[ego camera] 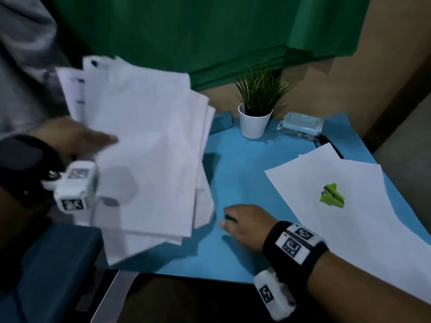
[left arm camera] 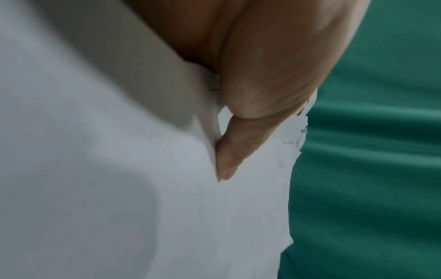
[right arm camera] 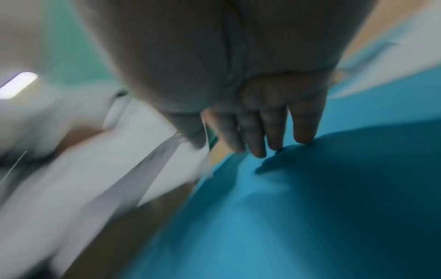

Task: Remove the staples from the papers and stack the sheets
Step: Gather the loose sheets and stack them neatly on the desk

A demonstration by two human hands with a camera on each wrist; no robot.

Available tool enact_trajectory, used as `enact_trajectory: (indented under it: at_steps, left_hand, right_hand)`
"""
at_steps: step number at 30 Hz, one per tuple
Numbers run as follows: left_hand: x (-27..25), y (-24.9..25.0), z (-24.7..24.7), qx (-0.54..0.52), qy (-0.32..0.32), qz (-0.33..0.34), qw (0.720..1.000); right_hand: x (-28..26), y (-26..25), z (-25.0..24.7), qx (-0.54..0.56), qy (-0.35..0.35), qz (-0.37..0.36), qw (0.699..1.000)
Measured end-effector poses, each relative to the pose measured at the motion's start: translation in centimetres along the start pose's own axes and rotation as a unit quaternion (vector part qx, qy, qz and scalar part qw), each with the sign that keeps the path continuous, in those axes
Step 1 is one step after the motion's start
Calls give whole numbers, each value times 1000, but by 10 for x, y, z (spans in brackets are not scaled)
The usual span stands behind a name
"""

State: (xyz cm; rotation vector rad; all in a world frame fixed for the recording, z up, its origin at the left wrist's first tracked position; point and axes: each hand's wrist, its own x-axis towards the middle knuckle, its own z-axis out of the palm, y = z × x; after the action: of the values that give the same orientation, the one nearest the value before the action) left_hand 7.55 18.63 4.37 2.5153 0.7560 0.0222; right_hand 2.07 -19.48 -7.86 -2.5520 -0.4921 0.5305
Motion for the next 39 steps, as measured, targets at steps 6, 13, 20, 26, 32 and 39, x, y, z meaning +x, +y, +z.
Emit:
enact_trajectory:
  at_steps: [6,13,20,26,32,39]
  left_hand:
    - [-102,46,129,-313,-259,-33,913]
    - [-109,62,209,-415,-213,-44,883]
    - [-104,54,205,-370,-142,-8,918]
    - [-99,47,199,-330,-104,8,938]
    - [-97,55,199,-304,-108,6,947]
    - [-103,70,191,-344,-212,-39,914]
  right_hand:
    - [-16,31,-66,593,142,164,776]
    - [-32,55,-69,392,273,172,861]
    - [-23,91,-64,193,258,203,925]
    - [-34,104,-66,79,286,208,932]
    - [-33,118,-66,142,244,216,935]
    - [-40,119,-72,132,258,228,930]
